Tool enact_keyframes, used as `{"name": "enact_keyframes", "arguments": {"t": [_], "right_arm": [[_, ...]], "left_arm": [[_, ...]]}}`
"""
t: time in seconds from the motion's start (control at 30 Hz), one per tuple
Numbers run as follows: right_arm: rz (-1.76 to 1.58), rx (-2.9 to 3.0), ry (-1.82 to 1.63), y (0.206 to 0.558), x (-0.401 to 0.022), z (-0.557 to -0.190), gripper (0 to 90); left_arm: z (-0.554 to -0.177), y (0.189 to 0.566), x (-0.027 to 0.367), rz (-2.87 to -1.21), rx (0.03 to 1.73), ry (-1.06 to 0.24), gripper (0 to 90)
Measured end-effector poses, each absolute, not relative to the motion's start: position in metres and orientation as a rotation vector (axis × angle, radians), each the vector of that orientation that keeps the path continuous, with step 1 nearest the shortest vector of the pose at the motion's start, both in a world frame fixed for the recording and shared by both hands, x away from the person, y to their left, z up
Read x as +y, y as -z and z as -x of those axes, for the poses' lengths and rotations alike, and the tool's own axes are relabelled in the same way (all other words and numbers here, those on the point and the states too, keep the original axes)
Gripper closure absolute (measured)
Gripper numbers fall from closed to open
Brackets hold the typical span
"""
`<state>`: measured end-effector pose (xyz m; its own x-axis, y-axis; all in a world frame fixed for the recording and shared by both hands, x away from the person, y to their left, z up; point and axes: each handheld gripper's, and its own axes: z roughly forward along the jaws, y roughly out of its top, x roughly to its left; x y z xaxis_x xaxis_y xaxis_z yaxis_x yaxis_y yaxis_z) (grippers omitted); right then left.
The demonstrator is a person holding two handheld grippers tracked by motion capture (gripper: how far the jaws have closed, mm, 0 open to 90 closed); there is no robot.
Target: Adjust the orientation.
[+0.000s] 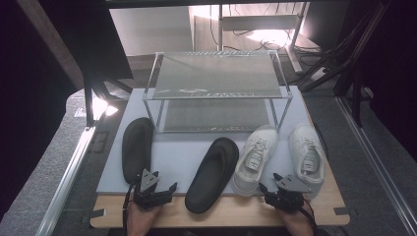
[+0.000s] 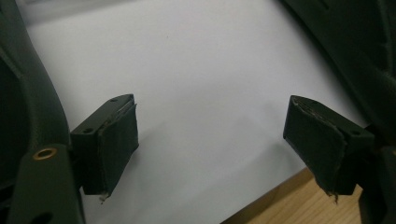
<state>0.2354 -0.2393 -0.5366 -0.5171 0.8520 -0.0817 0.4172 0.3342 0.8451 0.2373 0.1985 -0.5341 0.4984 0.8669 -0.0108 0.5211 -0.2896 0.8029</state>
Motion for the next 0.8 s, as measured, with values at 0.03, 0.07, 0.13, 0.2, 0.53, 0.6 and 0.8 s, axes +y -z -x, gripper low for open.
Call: {"name": "enact_keyframes", "arguments": {"t": [0.03, 0.07, 0.13, 0.2, 0.53, 0.6, 0.8], "right_arm": [[-1.109, 2.080, -1.091, 0.537, -0.239, -0.235, 35.6], [-1.109, 2.080, -1.091, 0.537, -0.239, -0.235, 35.7], [-1.109, 2.080, -1.091, 0.537, -0.239, -0.235, 35.6], [-1.110, 2.080, -1.091, 0.537, -0.239, -0.235, 35.7], [-1.109, 2.080, -1.091, 0.537, -0.239, -0.235, 35.6], [-1.109, 2.080, -1.091, 0.537, -0.239, -0.235, 35.6], [-1.110, 2.080, -1.091, 0.537, -0.239, -0.235, 35.6]], "left_arm": [[-0.237, 0.533, 0.198, -1.962, 1.139, -0.563, 18.2], [-0.237, 0.533, 0.198, -1.962, 1.139, -0.563, 18.4], [-0.237, 0.532, 0.198, -1.966, 1.136, -0.565, 18.4], [-0.237, 0.531, 0.197, -1.963, 1.129, -0.561, 18.4], [-0.238, 0.522, 0.199, -1.950, 1.130, -0.553, 20.2], [-0.239, 0.519, 0.202, -1.942, 1.136, -0.549, 20.4], [-0.243, 0.514, 0.207, -1.925, 1.163, -0.544, 20.7]]}}
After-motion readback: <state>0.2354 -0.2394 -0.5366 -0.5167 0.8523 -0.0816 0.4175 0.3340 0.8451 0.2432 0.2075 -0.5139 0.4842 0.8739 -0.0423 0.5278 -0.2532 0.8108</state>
